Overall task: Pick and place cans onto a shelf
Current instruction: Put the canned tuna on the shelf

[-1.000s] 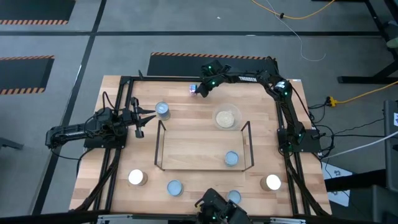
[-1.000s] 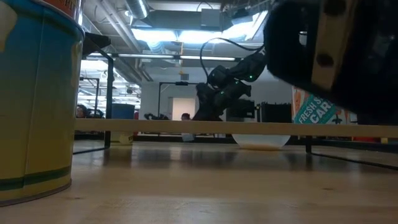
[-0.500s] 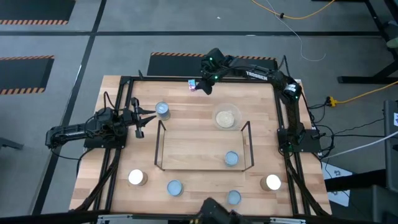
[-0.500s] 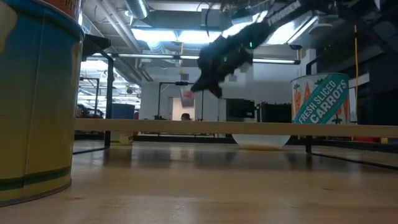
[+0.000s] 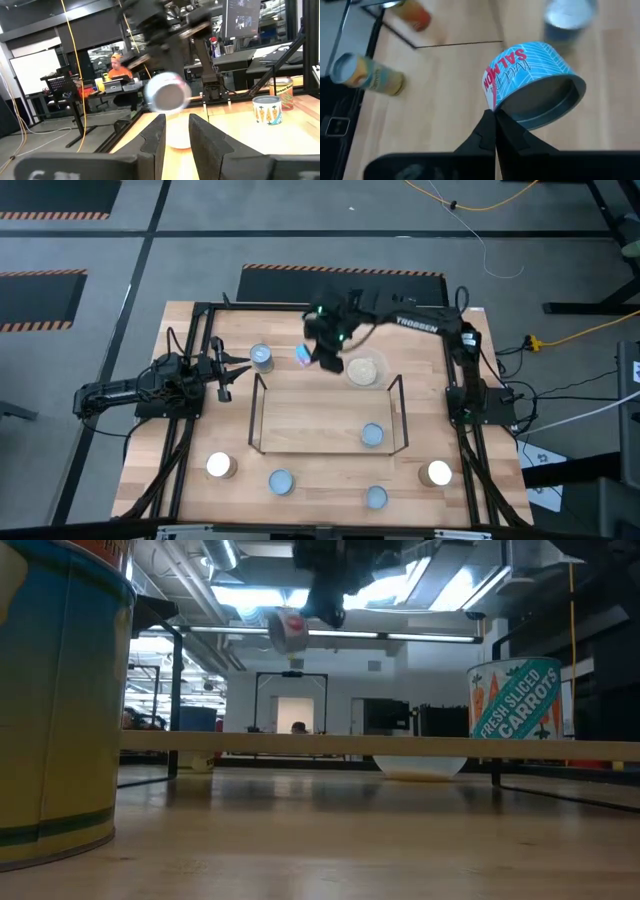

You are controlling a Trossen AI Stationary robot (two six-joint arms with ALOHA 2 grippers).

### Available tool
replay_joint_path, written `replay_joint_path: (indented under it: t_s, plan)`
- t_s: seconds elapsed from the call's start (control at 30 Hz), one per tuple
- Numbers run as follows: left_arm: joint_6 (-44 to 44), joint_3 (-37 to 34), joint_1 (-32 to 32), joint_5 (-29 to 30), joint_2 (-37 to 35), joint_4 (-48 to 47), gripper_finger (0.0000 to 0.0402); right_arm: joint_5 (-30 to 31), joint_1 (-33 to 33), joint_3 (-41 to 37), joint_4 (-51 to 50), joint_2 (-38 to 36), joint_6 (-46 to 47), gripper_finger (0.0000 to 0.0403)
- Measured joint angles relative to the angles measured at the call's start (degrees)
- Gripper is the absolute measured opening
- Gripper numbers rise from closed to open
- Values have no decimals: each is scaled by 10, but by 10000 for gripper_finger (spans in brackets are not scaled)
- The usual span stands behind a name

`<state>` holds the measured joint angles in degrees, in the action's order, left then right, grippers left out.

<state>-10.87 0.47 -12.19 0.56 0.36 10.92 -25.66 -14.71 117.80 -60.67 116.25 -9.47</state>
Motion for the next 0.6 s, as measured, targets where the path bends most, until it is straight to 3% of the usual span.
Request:
replay_joint_path:
  t_s: [0.27, 0.43, 0.6]
  plan:
    - [0, 0, 0, 0, 0, 0, 78, 74, 118, 0, -34, 1, -1, 0]
    - [0, 0, 0, 0, 0, 0, 78, 86, 180, -1, -35, 2, -2, 0]
    - [0, 0, 0, 0, 0, 0, 78, 150, 232, -12, -38, 5, -15, 0]
